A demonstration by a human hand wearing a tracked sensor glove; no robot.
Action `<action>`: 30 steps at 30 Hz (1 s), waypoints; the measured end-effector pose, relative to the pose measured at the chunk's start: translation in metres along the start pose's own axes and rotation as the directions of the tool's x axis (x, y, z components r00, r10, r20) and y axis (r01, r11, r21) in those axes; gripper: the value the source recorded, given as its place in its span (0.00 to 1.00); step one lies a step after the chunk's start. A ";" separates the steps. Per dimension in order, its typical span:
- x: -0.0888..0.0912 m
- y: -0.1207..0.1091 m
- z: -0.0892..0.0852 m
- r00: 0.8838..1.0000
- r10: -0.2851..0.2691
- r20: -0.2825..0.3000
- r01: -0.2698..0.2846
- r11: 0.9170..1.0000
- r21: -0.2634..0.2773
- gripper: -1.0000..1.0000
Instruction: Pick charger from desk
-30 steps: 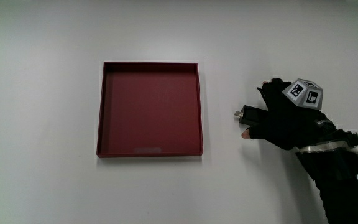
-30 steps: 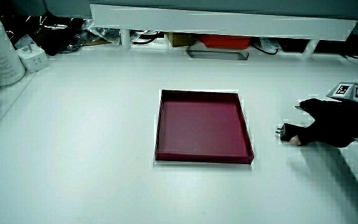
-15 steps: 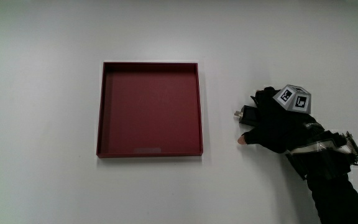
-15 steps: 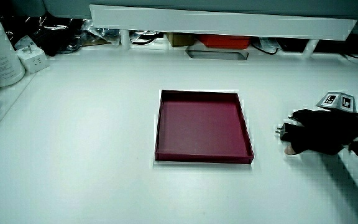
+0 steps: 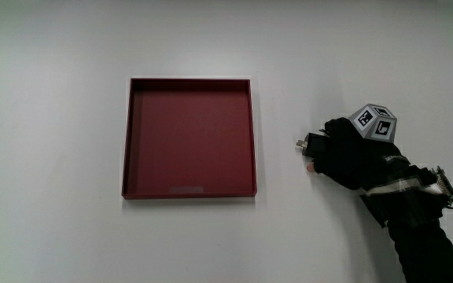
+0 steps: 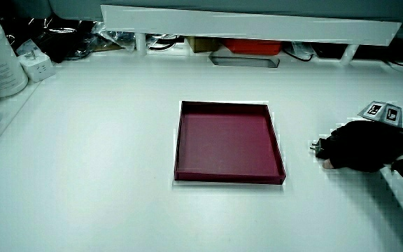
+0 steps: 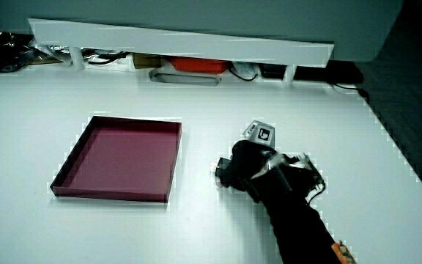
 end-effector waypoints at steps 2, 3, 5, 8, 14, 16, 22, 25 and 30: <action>-0.001 -0.001 0.001 1.000 0.004 0.004 -0.004 1.000 0.025 0.74; -0.001 0.000 0.001 1.000 0.001 0.004 -0.001 0.999 0.035 0.76; -0.004 -0.003 0.002 1.000 0.012 0.011 -0.012 0.997 0.073 0.79; -0.005 -0.003 0.002 1.000 0.013 0.017 -0.015 0.996 0.083 0.84; -0.008 -0.008 0.003 0.999 0.027 0.032 -0.031 0.992 0.125 0.95; -0.008 -0.008 0.003 0.999 0.031 0.030 -0.035 0.992 0.121 0.98; -0.011 -0.010 0.005 0.998 0.052 0.034 -0.056 0.991 0.125 1.00; -0.016 -0.014 0.007 0.997 0.070 0.035 -0.074 0.989 0.128 1.00; -0.021 -0.017 0.015 0.995 0.084 0.053 -0.091 0.987 0.132 1.00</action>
